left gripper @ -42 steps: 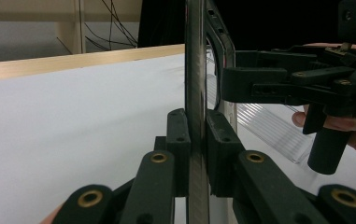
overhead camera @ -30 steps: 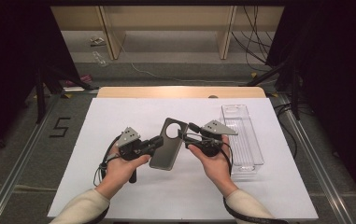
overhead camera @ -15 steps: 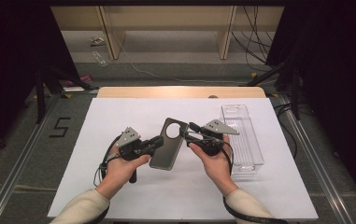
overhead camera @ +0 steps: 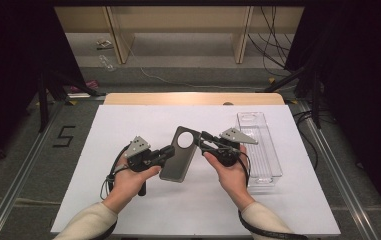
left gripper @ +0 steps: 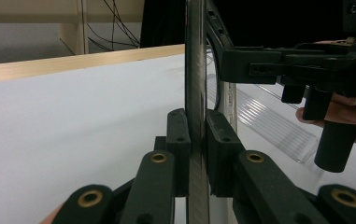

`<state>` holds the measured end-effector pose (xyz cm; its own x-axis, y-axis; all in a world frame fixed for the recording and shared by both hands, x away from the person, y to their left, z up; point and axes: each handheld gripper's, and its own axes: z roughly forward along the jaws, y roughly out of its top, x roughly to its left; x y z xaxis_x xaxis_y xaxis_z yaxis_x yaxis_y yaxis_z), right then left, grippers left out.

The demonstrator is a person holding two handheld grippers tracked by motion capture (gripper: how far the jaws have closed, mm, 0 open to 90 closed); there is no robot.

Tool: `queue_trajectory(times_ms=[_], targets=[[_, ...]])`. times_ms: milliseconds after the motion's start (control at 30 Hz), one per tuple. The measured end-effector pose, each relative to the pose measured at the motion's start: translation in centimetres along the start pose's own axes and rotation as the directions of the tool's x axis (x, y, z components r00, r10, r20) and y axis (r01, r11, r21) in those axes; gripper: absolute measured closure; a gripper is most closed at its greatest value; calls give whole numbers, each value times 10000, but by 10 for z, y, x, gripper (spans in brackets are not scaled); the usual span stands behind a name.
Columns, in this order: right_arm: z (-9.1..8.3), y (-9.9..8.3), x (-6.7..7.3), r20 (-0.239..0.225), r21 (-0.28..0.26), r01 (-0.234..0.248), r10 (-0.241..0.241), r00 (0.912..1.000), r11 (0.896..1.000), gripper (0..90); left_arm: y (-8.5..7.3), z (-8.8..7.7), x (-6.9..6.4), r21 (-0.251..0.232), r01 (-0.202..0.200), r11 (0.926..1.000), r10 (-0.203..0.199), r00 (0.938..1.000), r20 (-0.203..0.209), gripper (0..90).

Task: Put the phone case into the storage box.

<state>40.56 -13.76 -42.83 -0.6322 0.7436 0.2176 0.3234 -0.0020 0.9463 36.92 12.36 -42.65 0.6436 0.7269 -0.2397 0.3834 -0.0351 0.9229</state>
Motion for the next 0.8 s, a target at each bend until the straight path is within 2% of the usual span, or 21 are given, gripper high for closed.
queue_trajectory(times_ms=[467, 800], targets=[[-2, -1, -3, -125, 200, -466, 469, 9988, 9987, 771, -1, 1, -1, 58, -78, 10000, 78, 10000, 62, 810], [-6, 3, 0, 234, 179, -625, 620, 9978, 9979, 821, -3, 4, -6, 230, -319, 9992, 315, 9994, 172, 807]])
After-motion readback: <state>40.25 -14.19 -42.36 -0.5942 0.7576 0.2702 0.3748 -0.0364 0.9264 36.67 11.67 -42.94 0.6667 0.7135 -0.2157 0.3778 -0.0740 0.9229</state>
